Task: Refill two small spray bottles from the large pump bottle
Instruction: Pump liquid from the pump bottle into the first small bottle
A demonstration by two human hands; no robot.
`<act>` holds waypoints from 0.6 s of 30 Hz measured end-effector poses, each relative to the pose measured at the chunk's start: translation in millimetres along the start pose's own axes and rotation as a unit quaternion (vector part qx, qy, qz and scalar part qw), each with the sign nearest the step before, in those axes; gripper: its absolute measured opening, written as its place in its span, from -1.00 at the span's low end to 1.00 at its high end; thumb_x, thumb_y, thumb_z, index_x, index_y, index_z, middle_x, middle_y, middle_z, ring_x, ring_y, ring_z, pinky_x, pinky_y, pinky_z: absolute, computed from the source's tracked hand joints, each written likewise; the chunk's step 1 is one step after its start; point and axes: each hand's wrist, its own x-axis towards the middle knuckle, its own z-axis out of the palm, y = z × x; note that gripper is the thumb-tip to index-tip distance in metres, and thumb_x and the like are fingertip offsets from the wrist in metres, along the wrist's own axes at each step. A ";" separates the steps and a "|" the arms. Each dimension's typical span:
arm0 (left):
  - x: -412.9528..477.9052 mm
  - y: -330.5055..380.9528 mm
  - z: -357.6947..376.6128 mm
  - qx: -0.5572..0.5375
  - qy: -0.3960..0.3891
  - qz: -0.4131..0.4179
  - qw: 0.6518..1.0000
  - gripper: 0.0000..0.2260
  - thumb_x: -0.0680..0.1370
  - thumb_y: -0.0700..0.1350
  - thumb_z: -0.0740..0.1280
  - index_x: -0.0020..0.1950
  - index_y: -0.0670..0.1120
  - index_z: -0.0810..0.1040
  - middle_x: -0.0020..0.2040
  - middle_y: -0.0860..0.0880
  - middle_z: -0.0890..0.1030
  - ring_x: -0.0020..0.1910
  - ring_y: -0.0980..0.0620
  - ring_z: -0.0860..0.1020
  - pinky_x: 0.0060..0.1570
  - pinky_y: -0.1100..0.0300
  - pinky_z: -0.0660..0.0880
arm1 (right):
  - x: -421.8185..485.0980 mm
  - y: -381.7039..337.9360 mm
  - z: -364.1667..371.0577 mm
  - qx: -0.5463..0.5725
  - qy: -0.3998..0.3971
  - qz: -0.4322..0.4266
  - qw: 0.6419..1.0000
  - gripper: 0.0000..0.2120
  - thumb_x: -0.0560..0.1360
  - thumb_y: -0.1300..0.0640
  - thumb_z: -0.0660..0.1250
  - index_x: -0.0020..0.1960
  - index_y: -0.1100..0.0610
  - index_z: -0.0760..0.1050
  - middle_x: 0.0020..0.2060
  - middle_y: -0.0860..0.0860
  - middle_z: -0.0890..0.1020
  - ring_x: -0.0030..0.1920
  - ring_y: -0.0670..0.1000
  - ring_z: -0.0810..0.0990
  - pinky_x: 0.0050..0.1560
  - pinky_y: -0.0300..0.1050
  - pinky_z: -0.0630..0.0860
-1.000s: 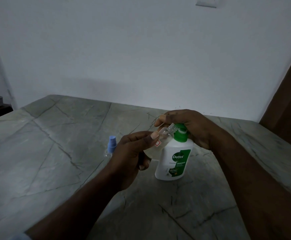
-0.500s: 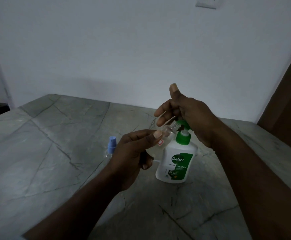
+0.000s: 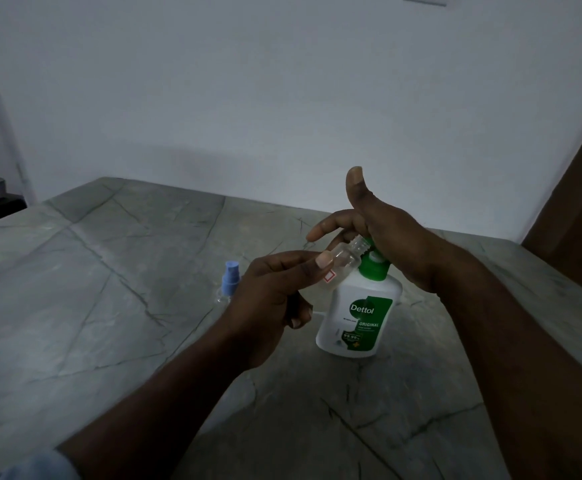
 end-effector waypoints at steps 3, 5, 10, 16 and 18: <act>-0.9 0.4 -0.6 0.008 0.000 -0.004 1.000 -0.79 0.47 0.00 0.42 -0.03 -0.08 0.75 -0.08 -0.07 0.72 -0.46 0.05 0.40 -0.52 0.26 0.32 | 1.0 3.1 2.2 -0.003 -0.012 0.002 1.000 -0.02 0.32 -0.68 -0.22 0.05 -0.07 0.72 -0.09 0.02 0.77 -0.04 0.00 0.75 0.10 0.01 0.56; -1.0 0.4 -1.3 0.012 0.000 -0.007 1.000 -0.78 0.47 0.00 0.41 -0.02 -0.11 0.73 -0.13 -0.05 0.70 -0.45 0.03 0.39 -0.53 0.26 0.31 | 1.8 3.9 3.7 -0.011 -0.018 0.003 1.000 0.00 0.31 -0.68 -0.23 0.04 -0.06 0.73 -0.08 0.00 0.77 -0.04 -0.01 0.75 0.13 0.02 0.56; -1.3 0.0 -1.2 0.014 0.006 -0.007 1.000 -0.78 0.49 -0.02 0.40 -0.01 -0.13 0.73 -0.14 -0.04 0.71 -0.46 0.03 0.39 -0.53 0.27 0.31 | 1.0 3.1 5.0 -0.013 -0.010 -0.004 1.000 0.04 0.24 -0.72 -0.22 0.02 -0.03 0.73 -0.10 0.03 0.77 -0.05 0.02 0.75 0.09 0.03 0.57; -1.1 1.0 -0.1 0.004 -0.014 0.008 1.000 -0.78 0.46 0.01 0.43 -0.05 -0.11 0.73 -0.22 0.01 0.68 -0.49 0.06 0.40 -0.54 0.27 0.30 | 4.3 2.0 -0.2 0.111 -0.001 -0.053 0.992 0.00 0.42 -0.58 -0.25 0.09 0.11 0.70 -0.10 0.23 0.74 -0.12 0.17 0.74 -0.10 0.00 0.63; -0.9 1.3 0.2 0.001 -0.017 0.011 1.000 -0.79 0.45 0.01 0.44 -0.06 -0.10 0.73 -0.20 -0.02 0.68 -0.48 0.04 0.40 -0.54 0.27 0.30 | 4.4 3.2 -1.5 0.164 -0.019 -0.067 0.984 0.04 0.43 -0.56 -0.27 0.15 0.18 0.67 -0.06 0.31 0.71 -0.12 0.23 0.72 -0.13 0.00 0.62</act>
